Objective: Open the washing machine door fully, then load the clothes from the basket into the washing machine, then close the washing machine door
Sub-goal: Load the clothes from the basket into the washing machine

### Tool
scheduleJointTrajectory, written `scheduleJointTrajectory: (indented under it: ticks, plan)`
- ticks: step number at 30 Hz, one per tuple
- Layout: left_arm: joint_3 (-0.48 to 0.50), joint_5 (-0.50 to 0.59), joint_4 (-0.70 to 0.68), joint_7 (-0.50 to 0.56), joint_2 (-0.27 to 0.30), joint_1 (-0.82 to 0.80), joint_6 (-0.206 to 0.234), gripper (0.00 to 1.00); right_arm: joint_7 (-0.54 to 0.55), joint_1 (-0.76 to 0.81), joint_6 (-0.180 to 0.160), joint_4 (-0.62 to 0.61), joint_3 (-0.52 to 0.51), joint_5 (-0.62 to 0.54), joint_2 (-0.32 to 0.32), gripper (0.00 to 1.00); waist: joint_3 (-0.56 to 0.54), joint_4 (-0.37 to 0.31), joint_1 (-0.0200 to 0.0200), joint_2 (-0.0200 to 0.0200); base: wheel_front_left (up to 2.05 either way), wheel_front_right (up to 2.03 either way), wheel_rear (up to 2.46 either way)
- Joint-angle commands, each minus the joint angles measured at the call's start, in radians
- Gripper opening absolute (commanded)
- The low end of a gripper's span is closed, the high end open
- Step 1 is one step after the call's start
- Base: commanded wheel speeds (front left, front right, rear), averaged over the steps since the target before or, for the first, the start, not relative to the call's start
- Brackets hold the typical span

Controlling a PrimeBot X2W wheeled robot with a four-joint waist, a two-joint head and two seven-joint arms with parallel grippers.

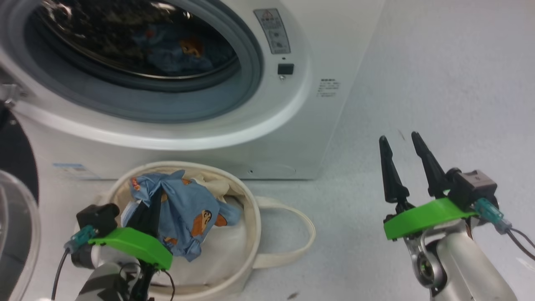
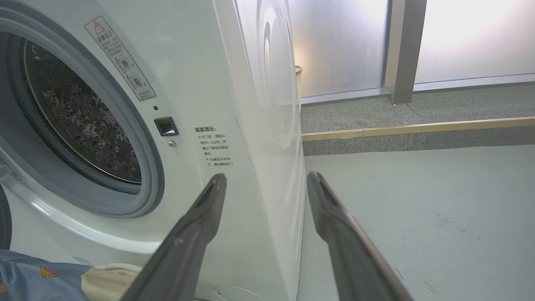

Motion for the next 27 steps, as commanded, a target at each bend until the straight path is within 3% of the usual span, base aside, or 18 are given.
scheduleJointTrajectory:
  ticks: [1,14,20,27]
  plan:
    - [0.049,0.002,-0.075,-0.013,0.014,0.010,-0.006,0.00,-0.012,0.015,0.007,-0.024,0.010,0.010,0.005,1.00,-0.065,0.040,0.0002,-0.0001,0.00,0.00,0.00]
    - [0.128,0.002,-0.352,-0.013,-0.010,0.062,-0.006,0.00,-0.012,0.076,0.007,-0.010,0.023,0.032,-0.006,1.00,-0.169,0.068,0.0002,-0.0001,0.00,0.00,0.00]
    - [0.142,0.026,-0.365,-0.013,0.002,-0.014,-0.006,0.00,-0.012,0.083,0.007,-0.005,0.029,0.035,-0.011,1.00,-0.179,0.065,0.0002,-0.0001,0.00,0.00,0.00]
    - [0.182,0.038,-0.294,-0.013,-0.002,-0.212,0.004,0.00,-0.012,0.075,0.007,-0.004,0.049,0.035,-0.021,1.00,-0.164,0.051,0.0002,-0.0001,0.00,0.00,0.00]
